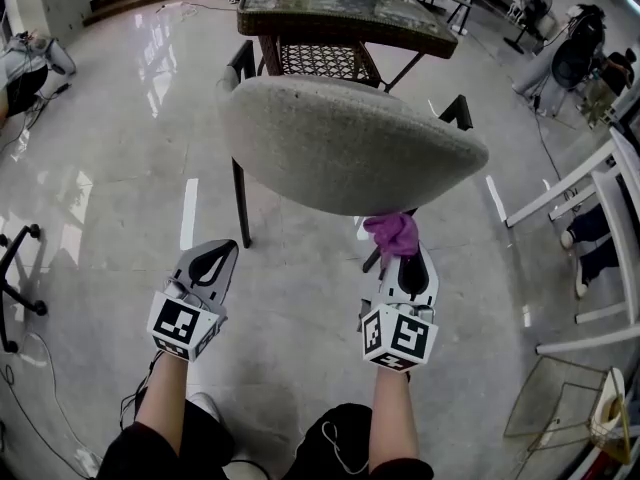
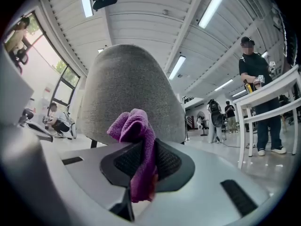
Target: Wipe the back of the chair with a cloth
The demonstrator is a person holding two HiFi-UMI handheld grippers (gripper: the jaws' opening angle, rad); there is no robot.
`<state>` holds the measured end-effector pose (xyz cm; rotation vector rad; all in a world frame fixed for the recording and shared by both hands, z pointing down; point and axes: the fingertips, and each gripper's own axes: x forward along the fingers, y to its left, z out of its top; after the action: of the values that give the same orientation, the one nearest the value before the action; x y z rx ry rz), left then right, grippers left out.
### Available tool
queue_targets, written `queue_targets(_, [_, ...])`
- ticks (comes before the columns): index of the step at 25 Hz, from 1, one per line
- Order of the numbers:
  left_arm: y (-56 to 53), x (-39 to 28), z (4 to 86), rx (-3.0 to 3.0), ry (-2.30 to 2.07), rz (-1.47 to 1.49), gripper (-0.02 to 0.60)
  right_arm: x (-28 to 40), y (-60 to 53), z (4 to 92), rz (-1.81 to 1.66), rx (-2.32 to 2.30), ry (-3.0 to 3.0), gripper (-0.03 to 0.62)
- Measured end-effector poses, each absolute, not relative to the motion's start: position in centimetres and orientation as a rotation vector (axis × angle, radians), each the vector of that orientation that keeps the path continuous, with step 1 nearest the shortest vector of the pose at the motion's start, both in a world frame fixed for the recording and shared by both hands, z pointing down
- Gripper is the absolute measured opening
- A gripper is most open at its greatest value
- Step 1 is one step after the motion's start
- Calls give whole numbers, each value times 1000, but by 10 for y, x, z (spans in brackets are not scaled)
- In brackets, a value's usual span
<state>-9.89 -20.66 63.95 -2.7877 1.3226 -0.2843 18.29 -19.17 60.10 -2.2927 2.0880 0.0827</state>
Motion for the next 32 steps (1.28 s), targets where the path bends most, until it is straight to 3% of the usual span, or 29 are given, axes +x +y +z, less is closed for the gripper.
queue_targets(17, [-217,-115,599,-2824,1405,-254,9,132,-174,592,-122,-2251,2206,77])
queue_targets(32, [-180,-129,546,-2871,1412,-319,9,111,-122,533,-212,-2273,2205,77])
